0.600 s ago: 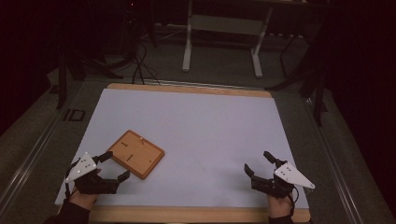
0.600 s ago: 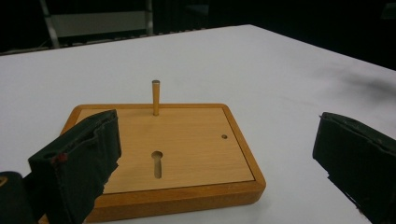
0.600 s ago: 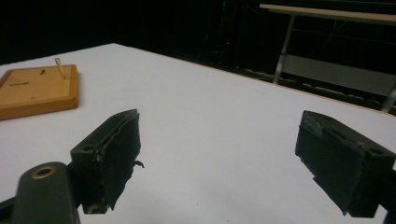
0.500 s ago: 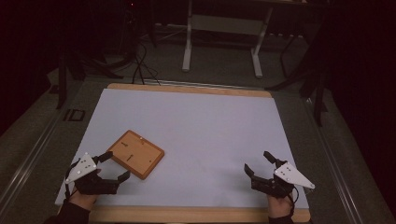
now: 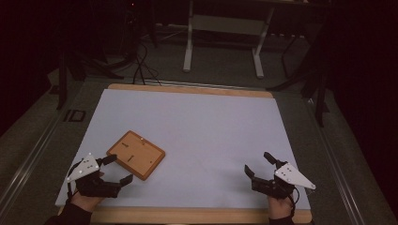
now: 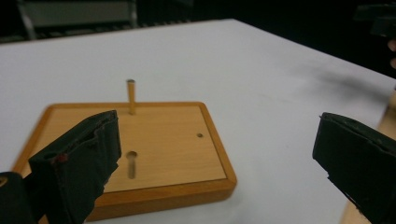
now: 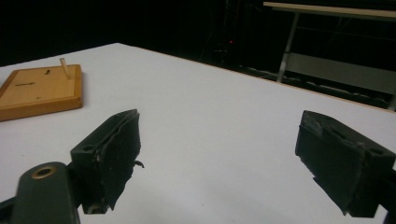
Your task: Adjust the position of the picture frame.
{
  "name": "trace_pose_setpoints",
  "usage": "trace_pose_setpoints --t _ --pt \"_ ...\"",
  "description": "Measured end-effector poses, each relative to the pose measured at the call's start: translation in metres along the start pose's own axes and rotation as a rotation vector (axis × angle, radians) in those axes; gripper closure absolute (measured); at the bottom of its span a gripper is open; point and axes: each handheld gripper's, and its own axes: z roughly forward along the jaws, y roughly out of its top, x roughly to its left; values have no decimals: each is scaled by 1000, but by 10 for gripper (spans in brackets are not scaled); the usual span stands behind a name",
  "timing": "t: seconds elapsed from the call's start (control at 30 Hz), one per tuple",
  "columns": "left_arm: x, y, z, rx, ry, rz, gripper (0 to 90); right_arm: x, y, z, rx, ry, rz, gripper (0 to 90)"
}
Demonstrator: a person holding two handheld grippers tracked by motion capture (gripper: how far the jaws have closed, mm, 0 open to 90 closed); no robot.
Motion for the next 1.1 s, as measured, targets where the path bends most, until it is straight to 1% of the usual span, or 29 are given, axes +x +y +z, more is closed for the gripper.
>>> trace_pose_setpoints --t 0.03,0.07,0.1,0.17,0.2,0.27,0.33,0.4,0.5,0.57,0.63,0.7,0.8,0.9,0.97,1.0,1.03,1.07,1.1 --pt "-1 2 1 10 -4 8 16 0 0 0 0 -2 0 136" --pt "-1 5 1 16 -6 11 16 1 0 0 -4 6 0 136" --pt "-2 8 0 15 -5 15 16 1 0 0 -6 9 -2 135" --pt "-2 8 0 15 -5 15 16 2 0 0 -6 4 -6 135" --pt "-1 18 0 25 -6 32 16 2 0 1 -10 15 2 134" --pt "1 23 1 33 6 41 21 3 0 2 -10 19 7 134" --pt "4 27 2 39 6 40 21 4 0 2 -13 26 11 133" --pt "6 31 4 38 6 47 23 4 0 3 -14 36 16 132" --pt "9 35 9 29 5 47 32 4 0 4 -16 48 20 132" --pt "10 37 14 17 10 43 33 4 0 4 -21 55 23 132" --pt "12 38 19 19 4 38 36 5 0 4 -22 58 23 131" --pt "12 39 25 28 -5 45 44 5 0 3 -27 62 23 130" --pt "13 40 33 35 -8 53 55 5 1 3 -35 70 26 127" --pt "17 39 41 41 -10 46 58 7 1 5 -30 61 22 127" --pt "19 39 46 48 -6 45 77 9 2 4 -41 82 14 119" --pt "20 38 49 56 5 46 83 10 2 4 -48 90 10 120" --pt "22 37 52 66 9 44 91 12 3 4 -57 92 6 120" --pt "23 37 54 72 12 45 108 13 4 4 -58 83 -2 120" --pt "25 36 56 79 32 52 112 14 4 4 -61 86 -5 120"
